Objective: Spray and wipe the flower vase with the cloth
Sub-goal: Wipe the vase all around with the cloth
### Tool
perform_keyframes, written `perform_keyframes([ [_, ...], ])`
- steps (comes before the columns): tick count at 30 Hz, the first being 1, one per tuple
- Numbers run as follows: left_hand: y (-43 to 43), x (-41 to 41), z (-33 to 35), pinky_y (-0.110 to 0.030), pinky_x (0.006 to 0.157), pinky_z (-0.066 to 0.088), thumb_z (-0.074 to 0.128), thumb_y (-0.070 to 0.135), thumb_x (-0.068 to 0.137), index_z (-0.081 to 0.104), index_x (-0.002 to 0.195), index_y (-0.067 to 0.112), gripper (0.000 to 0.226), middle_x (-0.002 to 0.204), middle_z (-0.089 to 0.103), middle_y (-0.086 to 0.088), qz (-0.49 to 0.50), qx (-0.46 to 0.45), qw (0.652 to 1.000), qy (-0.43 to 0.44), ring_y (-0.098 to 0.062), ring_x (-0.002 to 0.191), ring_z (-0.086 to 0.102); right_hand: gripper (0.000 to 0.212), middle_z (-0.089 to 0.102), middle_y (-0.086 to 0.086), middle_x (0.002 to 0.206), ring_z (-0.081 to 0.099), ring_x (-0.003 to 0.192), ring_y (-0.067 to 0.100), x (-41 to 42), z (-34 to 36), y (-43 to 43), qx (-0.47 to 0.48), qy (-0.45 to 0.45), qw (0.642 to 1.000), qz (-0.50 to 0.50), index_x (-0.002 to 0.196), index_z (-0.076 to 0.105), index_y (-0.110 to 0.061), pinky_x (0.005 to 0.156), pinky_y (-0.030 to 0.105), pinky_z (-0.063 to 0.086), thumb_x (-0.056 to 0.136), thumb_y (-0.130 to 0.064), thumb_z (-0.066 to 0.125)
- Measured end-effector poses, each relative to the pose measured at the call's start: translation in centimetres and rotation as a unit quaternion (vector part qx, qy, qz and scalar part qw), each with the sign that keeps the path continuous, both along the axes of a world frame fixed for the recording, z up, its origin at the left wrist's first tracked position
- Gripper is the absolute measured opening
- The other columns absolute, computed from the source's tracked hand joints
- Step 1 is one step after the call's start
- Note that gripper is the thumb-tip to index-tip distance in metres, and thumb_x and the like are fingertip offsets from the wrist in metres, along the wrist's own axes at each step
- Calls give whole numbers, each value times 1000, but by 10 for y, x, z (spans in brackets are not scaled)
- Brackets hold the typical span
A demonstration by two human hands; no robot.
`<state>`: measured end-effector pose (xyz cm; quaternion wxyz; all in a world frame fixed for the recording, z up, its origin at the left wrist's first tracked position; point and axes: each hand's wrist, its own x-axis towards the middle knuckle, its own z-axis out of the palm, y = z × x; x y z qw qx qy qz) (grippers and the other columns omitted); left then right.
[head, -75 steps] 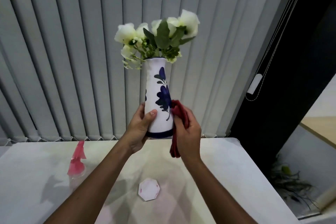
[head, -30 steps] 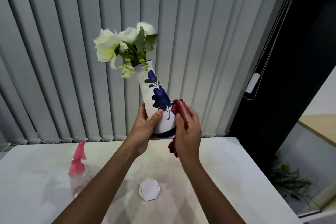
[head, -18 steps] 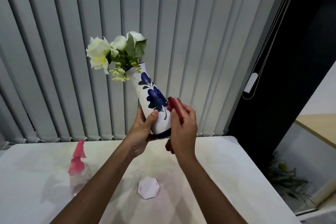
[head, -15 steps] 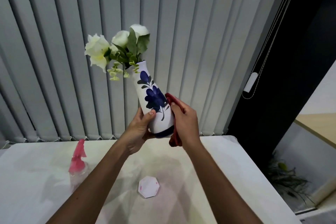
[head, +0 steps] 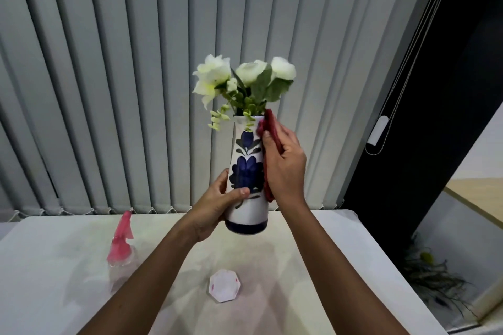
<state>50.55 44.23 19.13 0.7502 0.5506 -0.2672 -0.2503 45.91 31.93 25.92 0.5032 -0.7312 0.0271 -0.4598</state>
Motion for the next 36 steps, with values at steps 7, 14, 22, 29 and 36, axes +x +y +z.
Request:
perform_keyframes([
  [7, -8, 3, 8, -34, 74, 59, 66, 37, 73, 55, 115, 26, 45, 104, 71, -1, 74, -78, 992, 62, -15, 84, 70, 38, 58, -9, 125, 59, 113, 1, -22, -52, 2, -55, 2, 998, 20, 131, 51, -34, 100, 20, 47, 93, -31, 55],
  [14, -2, 4, 10, -28, 66, 60, 90, 56, 32, 57, 114, 23, 95, 97, 76, 1, 27, -62, 994, 80, -15, 82, 73, 38, 52, -9, 132, 64, 107, 25, -40, -99, 0, -150, -51, 987, -18, 135, 53, -29, 91, 41, 54, 99, -39, 47],
  [22, -5, -4, 6, -30, 85, 56, 72, 44, 57, 60, 117, 29, 62, 108, 73, 4, -15, -24, 999, 17, -18, 101, 67, 37, 58, 2, 124, 61, 114, 17, -15, -37, -3, -96, -64, 992, -45, 130, 59, -12, 102, 22, 46, 93, -20, 56],
  [29, -5, -9, 5, -27, 83, 55, 64, 45, 69, 53, 121, 43, 53, 115, 69, 10, -26, -7, 1000, -9, -14, 103, 67, 35, 59, -7, 127, 55, 111, -8, -9, -4, -5, 43, -22, 998, -30, 130, 60, -22, 101, 7, 38, 96, -21, 58],
  [36, -4, -6, 3, -34, 77, 59, 83, 59, 51, 56, 110, 48, 66, 108, 71, 11, 1, -45, 999, 16, -13, 94, 70, 34, 61, -6, 126, 56, 109, -11, -26, -45, 2, -10, 27, 1000, -1, 129, 60, -26, 97, 10, 43, 96, -20, 57],
])
